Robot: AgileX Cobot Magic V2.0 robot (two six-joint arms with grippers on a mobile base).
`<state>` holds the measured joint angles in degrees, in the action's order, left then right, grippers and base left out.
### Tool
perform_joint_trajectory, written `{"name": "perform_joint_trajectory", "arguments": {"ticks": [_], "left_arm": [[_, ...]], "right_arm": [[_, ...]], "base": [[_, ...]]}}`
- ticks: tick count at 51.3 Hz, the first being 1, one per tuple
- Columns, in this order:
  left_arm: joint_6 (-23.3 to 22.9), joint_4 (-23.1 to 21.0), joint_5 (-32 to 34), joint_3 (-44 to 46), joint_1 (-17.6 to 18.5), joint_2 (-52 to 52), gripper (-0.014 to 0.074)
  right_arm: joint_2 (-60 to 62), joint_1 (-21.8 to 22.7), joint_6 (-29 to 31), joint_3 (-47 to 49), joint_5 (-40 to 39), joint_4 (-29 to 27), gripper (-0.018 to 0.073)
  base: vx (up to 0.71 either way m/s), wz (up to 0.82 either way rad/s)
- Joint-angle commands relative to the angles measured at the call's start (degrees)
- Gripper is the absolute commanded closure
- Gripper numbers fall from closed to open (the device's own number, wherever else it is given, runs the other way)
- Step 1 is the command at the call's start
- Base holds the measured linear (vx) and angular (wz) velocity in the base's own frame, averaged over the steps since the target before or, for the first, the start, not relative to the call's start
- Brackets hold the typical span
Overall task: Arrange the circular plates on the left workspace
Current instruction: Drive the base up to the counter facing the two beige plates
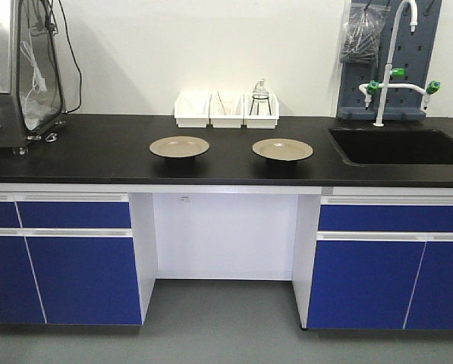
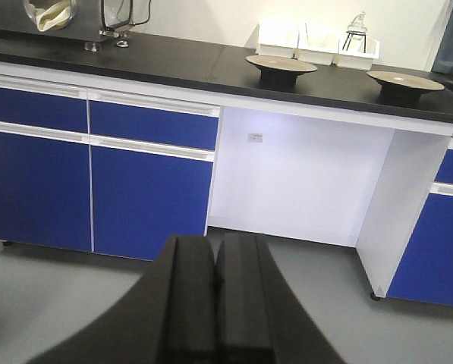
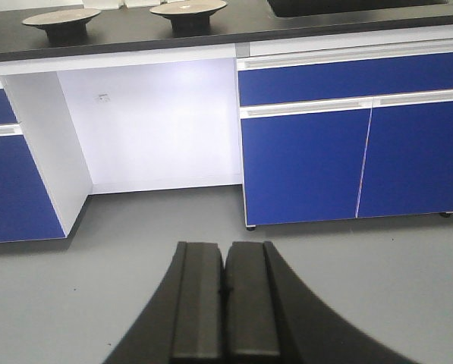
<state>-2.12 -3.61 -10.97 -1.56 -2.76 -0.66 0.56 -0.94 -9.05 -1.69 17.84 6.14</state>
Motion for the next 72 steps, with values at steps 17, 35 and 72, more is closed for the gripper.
{"name": "perform_joint_trajectory", "arguments": {"ticks": [17,35,72], "left_arm": [[-0.53,-0.02,4.51,-1.16,0.27,-0.32,0.0596],[-0.53,-0.02,4.51,-1.16,0.27,-0.32,0.0596],[-0.53,-0.02,4.51,-1.16,0.27,-0.32,0.0596]], "right_arm": [[0.79,0.32,0.27,-1.19,-4.41,0.80,0.0563],[0.79,0.32,0.27,-1.19,-4.30,0.80,0.0563],[0.79,0.32,0.27,-1.19,-4.30,0.80,0.0563]], "base": [[0.00,0.00],[0.02,0.01],[0.35,-0.01]]}}
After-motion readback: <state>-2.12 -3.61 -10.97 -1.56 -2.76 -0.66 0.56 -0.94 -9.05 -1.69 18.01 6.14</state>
